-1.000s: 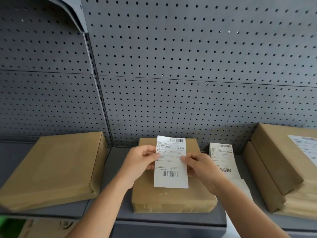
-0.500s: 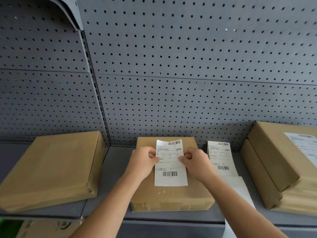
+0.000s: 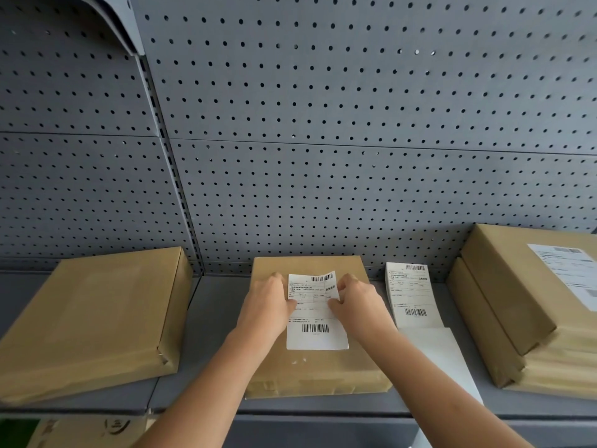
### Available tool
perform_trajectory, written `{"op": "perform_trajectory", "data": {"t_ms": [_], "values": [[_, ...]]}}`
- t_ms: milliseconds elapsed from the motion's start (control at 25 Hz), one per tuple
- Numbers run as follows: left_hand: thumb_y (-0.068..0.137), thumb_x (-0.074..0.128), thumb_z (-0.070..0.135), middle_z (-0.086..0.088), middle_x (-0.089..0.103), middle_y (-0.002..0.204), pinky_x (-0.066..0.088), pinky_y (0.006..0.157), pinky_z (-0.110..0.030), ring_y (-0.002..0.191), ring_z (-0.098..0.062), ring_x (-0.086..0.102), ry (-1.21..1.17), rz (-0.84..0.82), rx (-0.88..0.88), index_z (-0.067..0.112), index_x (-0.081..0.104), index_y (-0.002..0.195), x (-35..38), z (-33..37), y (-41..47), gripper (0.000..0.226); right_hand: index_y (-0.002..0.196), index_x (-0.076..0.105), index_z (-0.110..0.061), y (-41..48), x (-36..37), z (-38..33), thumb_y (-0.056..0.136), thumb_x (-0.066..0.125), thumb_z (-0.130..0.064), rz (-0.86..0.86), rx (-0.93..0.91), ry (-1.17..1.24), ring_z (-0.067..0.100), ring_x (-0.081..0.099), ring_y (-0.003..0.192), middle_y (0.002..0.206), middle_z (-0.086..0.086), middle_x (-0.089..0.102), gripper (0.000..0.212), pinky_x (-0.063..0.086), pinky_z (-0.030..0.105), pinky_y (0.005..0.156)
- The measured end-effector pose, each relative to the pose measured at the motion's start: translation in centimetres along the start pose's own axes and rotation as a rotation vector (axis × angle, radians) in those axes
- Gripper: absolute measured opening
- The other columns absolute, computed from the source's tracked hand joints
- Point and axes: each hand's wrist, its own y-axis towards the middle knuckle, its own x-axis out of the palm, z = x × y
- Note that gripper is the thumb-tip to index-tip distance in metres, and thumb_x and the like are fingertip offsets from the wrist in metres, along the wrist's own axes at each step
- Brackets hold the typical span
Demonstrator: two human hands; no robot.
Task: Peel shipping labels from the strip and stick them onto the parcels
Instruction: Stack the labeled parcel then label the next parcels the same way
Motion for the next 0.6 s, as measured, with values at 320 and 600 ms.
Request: {"op": "perform_trajectory", "data": {"t_ms": [320,600], "values": [[0.103,0.055,0.029,0.011,0.045,0.153,0.044,0.106,-0.030,0.138,-0.012,0.048,0.078,0.090,0.306,0.023,0.044,0.150,0.0,-1.0,-1.0,0.049,0.121,0.058,-0.011,-0.3,-0.4,1.3,0.095,0.054,-0.019,0.163,-0.203,-0.099,0.029,0.060,0.102,0.115,0.005,0.060,0.027,0.049,0.038,0.078],[0.111,0.021,0.035,0.001,0.007,0.172,0.001,0.127,-0.029,0.157,-0.010,0.003,0.330,-0.181,0.465,0.016,0.011,0.163,0.9,-1.2,0.7,0.057,0.155,0.027,-0.014,0.3,2.6,-0.6,0.106,0.029,-0.028,-0.085,-0.467,-0.277,0.020,0.019,0.152,0.162,0.003,0.029,0.052,0.012,0.041,0.124]]}}
